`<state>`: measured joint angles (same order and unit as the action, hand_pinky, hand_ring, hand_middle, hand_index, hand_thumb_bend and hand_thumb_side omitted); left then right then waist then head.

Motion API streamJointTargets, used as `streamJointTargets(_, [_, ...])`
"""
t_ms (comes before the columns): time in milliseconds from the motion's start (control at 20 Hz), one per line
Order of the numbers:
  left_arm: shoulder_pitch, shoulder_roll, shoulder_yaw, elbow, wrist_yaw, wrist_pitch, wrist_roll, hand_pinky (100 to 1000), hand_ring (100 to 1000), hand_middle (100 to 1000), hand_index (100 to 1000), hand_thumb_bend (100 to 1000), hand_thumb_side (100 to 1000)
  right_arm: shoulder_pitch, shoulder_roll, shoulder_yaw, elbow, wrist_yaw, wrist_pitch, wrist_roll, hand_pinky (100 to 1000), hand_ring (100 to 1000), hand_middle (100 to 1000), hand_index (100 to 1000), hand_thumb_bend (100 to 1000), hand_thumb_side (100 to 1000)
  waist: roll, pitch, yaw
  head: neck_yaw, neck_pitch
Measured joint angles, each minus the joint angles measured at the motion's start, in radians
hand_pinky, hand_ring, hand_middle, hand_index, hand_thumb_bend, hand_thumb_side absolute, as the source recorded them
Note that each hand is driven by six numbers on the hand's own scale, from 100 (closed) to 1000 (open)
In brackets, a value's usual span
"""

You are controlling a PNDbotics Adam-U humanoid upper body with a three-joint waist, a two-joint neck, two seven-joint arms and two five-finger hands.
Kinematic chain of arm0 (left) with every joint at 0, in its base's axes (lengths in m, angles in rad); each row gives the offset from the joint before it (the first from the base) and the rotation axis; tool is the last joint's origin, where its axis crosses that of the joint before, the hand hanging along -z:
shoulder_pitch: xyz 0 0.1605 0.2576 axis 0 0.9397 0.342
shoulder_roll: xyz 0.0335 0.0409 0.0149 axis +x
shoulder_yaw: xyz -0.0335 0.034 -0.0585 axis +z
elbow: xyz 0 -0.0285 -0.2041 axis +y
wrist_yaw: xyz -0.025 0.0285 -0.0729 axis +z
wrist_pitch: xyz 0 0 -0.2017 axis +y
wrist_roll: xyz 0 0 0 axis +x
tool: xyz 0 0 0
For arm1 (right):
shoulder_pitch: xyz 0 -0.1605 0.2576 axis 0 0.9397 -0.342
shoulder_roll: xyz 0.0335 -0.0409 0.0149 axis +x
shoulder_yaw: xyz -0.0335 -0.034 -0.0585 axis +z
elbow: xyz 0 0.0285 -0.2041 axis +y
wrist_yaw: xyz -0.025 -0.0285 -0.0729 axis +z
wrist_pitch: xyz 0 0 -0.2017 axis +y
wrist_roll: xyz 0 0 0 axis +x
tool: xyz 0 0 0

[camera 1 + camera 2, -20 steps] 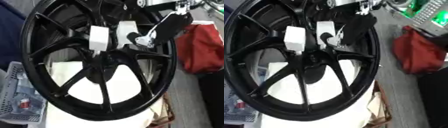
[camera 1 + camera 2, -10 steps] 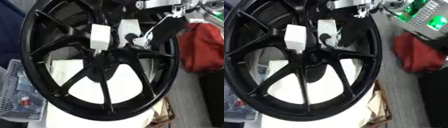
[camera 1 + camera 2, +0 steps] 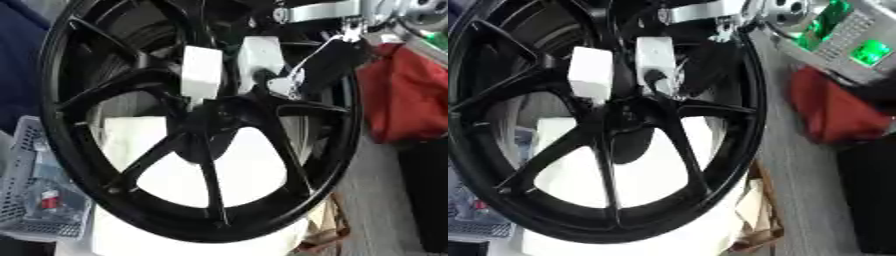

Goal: Pull the pin out of the wheel hub.

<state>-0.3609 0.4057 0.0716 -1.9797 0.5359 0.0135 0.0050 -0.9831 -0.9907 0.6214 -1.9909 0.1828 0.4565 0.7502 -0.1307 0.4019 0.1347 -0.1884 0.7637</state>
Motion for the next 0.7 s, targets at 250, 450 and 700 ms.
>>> streamJointTargets(250, [0.000,-0.001,0.000,0.000,0.000,0.002,-0.002,885,606,702,883,132,870,0.014,-0.001,-0.005,0.000,0.011,0.004,0.004,937,880,822,986,100,405,0.000,0.002,0.001,-0.004,0.000])
streamJointTargets(450, [-0.001,-0.001,-0.001,0.000,0.000,0.004,-0.005,885,605,703,883,132,872,0.019,-0.005,-0.006,0.000,0.015,0.004,0.005,910,837,766,946,100,415,0.000,0.004,0.003,-0.005,0.000])
streamJointTargets(700, [-0.002,-0.002,-0.006,0.000,-0.005,0.007,-0.010,885,606,704,883,133,872,0.024,-0.008,-0.010,0.000,0.017,0.007,0.002,844,749,657,877,100,415,0.000,0.006,0.004,-0.007,0.000])
